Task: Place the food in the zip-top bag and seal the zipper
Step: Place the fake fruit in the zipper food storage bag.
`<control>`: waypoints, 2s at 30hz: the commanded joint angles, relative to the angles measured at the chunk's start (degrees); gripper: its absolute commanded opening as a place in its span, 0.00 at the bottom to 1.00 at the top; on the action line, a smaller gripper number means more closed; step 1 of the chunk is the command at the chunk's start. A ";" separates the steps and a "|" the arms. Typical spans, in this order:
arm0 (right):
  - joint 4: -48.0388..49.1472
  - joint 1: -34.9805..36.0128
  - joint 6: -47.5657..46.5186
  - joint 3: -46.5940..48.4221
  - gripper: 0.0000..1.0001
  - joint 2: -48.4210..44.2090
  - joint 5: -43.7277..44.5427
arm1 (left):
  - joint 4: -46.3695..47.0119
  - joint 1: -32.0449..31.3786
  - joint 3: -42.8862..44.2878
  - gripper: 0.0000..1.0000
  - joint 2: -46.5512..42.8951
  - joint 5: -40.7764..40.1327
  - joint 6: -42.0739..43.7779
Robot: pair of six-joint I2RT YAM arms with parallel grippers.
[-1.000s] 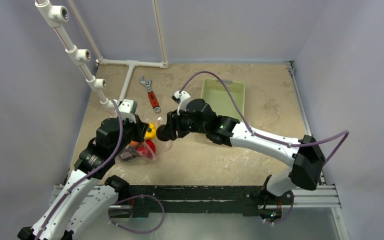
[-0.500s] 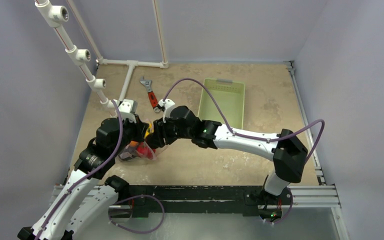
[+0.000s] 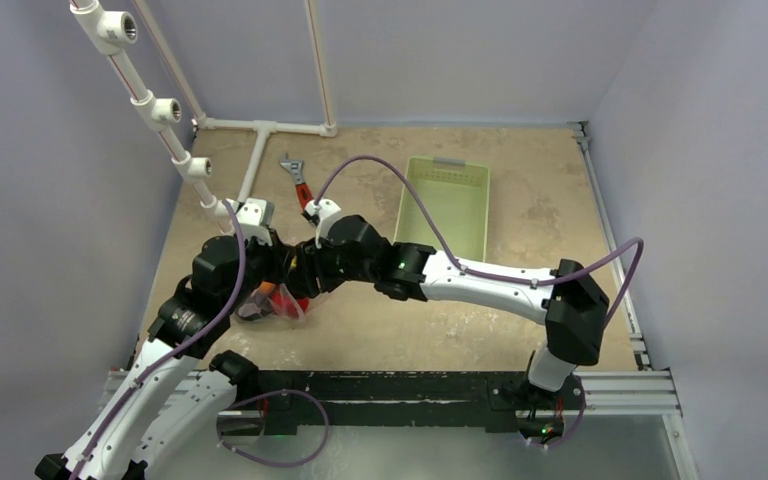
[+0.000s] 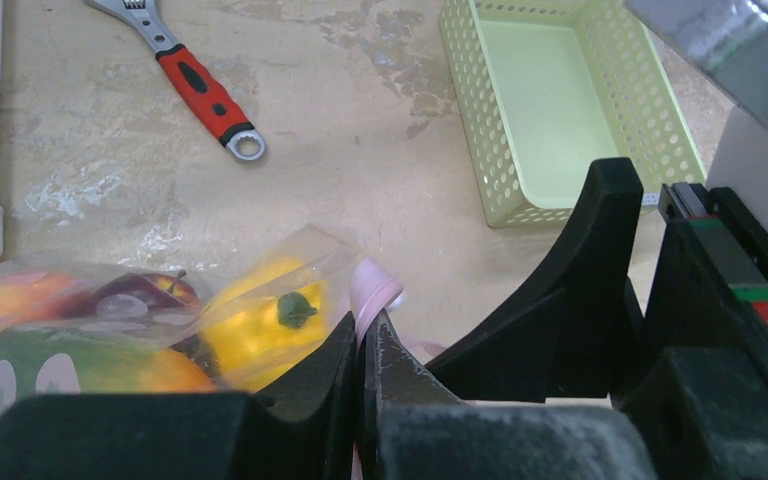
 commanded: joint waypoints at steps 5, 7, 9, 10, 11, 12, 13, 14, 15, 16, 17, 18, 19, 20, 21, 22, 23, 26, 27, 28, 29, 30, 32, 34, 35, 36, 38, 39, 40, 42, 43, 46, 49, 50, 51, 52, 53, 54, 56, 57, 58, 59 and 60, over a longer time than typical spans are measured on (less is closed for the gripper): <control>-0.63 2.10 1.05 -0.59 0.08 -4.29 0.88 | 1.92 0.13 0.15 0.00 0.19 0.09 -0.16; -0.61 2.45 1.52 -1.71 0.08 -4.74 1.63 | 1.98 0.15 0.15 0.00 0.28 0.12 -0.16; -0.21 2.51 1.79 -2.78 0.08 -5.14 2.90 | 1.95 0.10 0.11 0.00 0.36 0.19 -0.09; 0.03 2.51 1.90 -2.88 0.08 -5.13 3.51 | 2.00 0.10 0.11 0.00 0.41 0.26 -0.07; 0.35 2.51 1.95 -2.85 0.09 -4.92 3.86 | 2.04 0.10 0.11 0.00 0.41 0.29 -0.07; 1.02 2.50 2.20 -2.82 0.10 -4.60 4.41 | 2.03 0.11 0.17 0.00 0.45 0.25 -0.07; 1.43 2.48 2.45 -2.81 0.11 -4.19 5.16 | 2.01 0.11 0.13 0.00 0.41 0.29 -0.07; 1.78 2.51 2.72 -2.80 0.11 -3.54 5.31 | 1.94 0.10 0.11 0.00 0.34 0.29 -0.07; 2.10 2.51 3.27 -2.85 0.11 -2.82 5.02 | 1.98 0.10 0.11 0.00 0.29 0.24 -0.07; 2.68 2.51 3.77 -2.89 0.11 -2.08 4.72 | 1.97 0.10 0.11 0.00 0.21 0.21 -0.07; 3.61 2.51 3.79 -2.78 0.11 -1.33 4.89 | 1.93 0.10 0.13 0.00 0.07 0.14 -0.08; 4.43 2.51 3.66 -2.48 0.11 -0.58 4.92 | 1.92 0.13 0.13 0.00 -0.04 0.12 -0.11; 4.85 2.51 3.54 -2.12 0.10 0.39 5.11 | 1.93 0.11 0.11 0.00 -0.07 0.10 -0.08; 6.31 2.51 3.52 -1.89 0.10 1.02 5.25 | 1.92 0.10 0.11 0.00 -0.11 0.12 -0.07; 7.42 2.51 3.44 -1.66 0.10 1.71 5.27 | 1.92 0.10 0.11 0.00 -0.17 0.12 -0.07; 8.25 2.51 3.43 -1.28 0.09 2.37 5.16 | 1.93 0.10 0.11 0.00 -0.23 0.12 -0.09; 8.95 2.49 3.42 -0.93 0.09 3.15 5.00 | 1.98 0.10 0.16 0.00 -0.31 0.12 -0.11; 10.76 2.51 3.70 0.19 0.09 5.11 3.99 | 1.97 0.10 0.12 0.00 -0.49 0.09 -0.10; 11.56 2.51 3.89 0.21 0.09 5.51 3.51 | 1.93 0.10 0.11 0.00 -0.55 0.04 -0.08; 12.44 2.51 4.11 0.04 0.09 5.69 3.18 | 1.92 0.10 0.15 0.00 -0.59 0.10 -0.08; 13.34 2.51 4.45 -0.17 0.10 5.87 2.83 | 1.94 0.10 0.11 0.00 -0.66 0.07 -0.14; 14.18 2.51 4.74 -0.36 0.11 5.97 2.47 | 1.92 0.10 0.11 0.00 -0.68 0.07 -0.08; 15.73 2.51 5.39 -0.75 0.11 6.20 1.46 | 1.96 0.10 0.11 0.00 -0.68 0.11 -0.08; 17.44 2.51 6.17 -1.30 0.11 6.26 1.15 | 1.94 0.10 0.12 0.00 -0.77 0.12 -0.07; 18.31 2.51 6.74 -1.58 0.11 6.18 1.16 | 1.92 0.10 0.13 0.00 -0.77 0.11 -0.07; 19.23 2.51 7.21 -1.91 0.12 6.09 1.15 | 2.01 0.11 0.11 0.00 -0.83 0.07 -0.07; 21.49 2.50 8.12 -2.50 0.12 6.19 1.15 | 2.01 0.10 0.11 0.00 -0.89 0.20 -0.08; 22.36 2.49 8.47 -2.68 0.13 6.50 1.15 | 2.01 0.10 0.15 0.00 -0.86 0.25 -0.07; 23.18 2.43 8.88 -2.67 0.13 7.05 1.16 | 2.01 0.10 0.11 0.00 -0.87 0.31 -0.07; 23.55 2.49 9.53 -1.72 0.15 8.72 1.15 | 2.07 0.10 0.15 0.00 -0.94 0.38 -0.14; 23.63 2.50 9.73 -1.07 0.16 9.59 1.15 | 2.08 0.10 0.11 0.00 -0.95 0.38 -0.09; 25.77 2.47 11.95 -1.07 0.18 11.12 1.19 | 2.01 0.10 0.03 0.00 -1.20 0.34 -0.07; 27.68 2.43 14.07 -1.49 0.20 12.32 1.76 | 2.15 0.10 0.03 0.00 -1.46 0.38 -0.08; 28.07 2.45 14.60 -1.57 0.25 12.59 2.31 | 2.10 0.10 0.08 0.00 -1.48 0.38 -0.03; 28.20 2.45 15.13 -1.58 0.30 12.78 2.63 | 2.10 0.10 0.03 0.00 -1.48 0.46 -0.07; 28.40 2.44 15.46 -1.62 0.32 12.89 2.97 | 2.10 0.10 0.02 0.00 -1.41 0.42 -0.07; 28.51 2.47 15.73 -1.73 0.35 12.82 3.33 | 2.14 0.10 0.06 0.00 -1.39 0.46 -0.07; 28.51 2.46 15.85 -1.86 0.41 12.74 3.61 | 2.13 0.11 0.03 0.00 -1.39 0.47 -0.09; 28.38 2.44 15.86 -2.21 0.56 12.11 4.29 | 2.14 0.11 0.03 0.00 -1.39 0.40 -0.07; 28.23 2.46 15.79 -2.44 0.61 11.74 4.69 | 2.10 0.11 0.02 0.00 -1.39 0.42 -0.07; 28.04 2.50 15.66 -2.66 0.67 11.19 5.24 | 2.14 0.10 0.03 0.00 -1.39 0.46 -0.07; 27.93 2.47 15.60 -3.01 0.72 10.57 5.72 | 2.10 0.10 0.02 0.00 -1.39 0.42 -0.07; 27.85 2.48 15.49 -3.37 0.75 9.89 6.27 | 2.12 0.10 0.04 0.00 -1.39 0.40 -0.07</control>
